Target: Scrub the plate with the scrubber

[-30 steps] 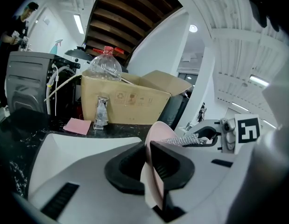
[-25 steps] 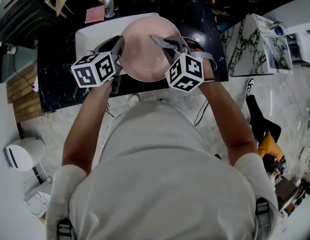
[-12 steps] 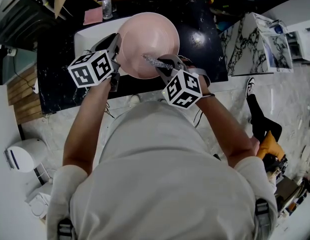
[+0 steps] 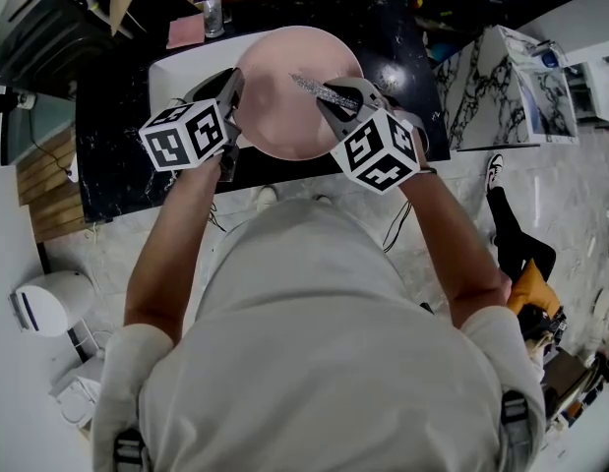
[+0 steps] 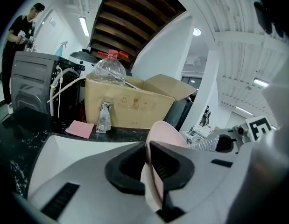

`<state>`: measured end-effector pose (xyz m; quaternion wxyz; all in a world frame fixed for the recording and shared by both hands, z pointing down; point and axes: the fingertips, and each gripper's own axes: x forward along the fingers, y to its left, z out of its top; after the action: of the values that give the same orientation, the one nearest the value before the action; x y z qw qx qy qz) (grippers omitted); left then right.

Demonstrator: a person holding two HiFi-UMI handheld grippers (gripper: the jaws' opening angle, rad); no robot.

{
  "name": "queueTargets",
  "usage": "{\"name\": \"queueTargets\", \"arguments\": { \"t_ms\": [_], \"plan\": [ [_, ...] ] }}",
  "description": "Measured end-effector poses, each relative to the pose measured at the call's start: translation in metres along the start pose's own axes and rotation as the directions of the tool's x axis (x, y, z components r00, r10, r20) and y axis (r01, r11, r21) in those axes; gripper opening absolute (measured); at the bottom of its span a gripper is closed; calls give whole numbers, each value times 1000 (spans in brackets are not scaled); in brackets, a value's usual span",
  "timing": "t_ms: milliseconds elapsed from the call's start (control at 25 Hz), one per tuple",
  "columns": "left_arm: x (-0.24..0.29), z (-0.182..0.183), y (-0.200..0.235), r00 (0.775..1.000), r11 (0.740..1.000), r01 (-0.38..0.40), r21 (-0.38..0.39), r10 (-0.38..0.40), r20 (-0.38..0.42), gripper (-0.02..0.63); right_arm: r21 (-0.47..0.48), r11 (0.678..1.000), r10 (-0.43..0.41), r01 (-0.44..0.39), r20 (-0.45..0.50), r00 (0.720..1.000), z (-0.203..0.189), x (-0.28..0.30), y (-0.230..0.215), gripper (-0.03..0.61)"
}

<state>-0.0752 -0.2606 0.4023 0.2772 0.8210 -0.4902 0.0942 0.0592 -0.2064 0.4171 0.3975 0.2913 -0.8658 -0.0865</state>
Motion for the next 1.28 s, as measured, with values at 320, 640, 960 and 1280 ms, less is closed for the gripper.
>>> {"name": "queueTargets", "arguments": {
  "t_ms": [320,640,960,1280],
  "plan": [
    [2,-12,-16,999,999,31,27,-31,-32,31,-24,993,-118,117,-40,992,9,16,-45,77],
    [1,-16,-27,997,998,56,27,-55,-50,34,-135,984,-124,116,-50,991,21,28,-31,77],
    [0,-16,-24,997,998,62,-16,-63,-48,38,-246,967,-66,60,-17,998,36,35,2,77],
    [-3,-1,-17,998,997,55,-52,-56,-7,41,-382,924,-16,25,26,1000,49,33,38,77]
  ]
}}
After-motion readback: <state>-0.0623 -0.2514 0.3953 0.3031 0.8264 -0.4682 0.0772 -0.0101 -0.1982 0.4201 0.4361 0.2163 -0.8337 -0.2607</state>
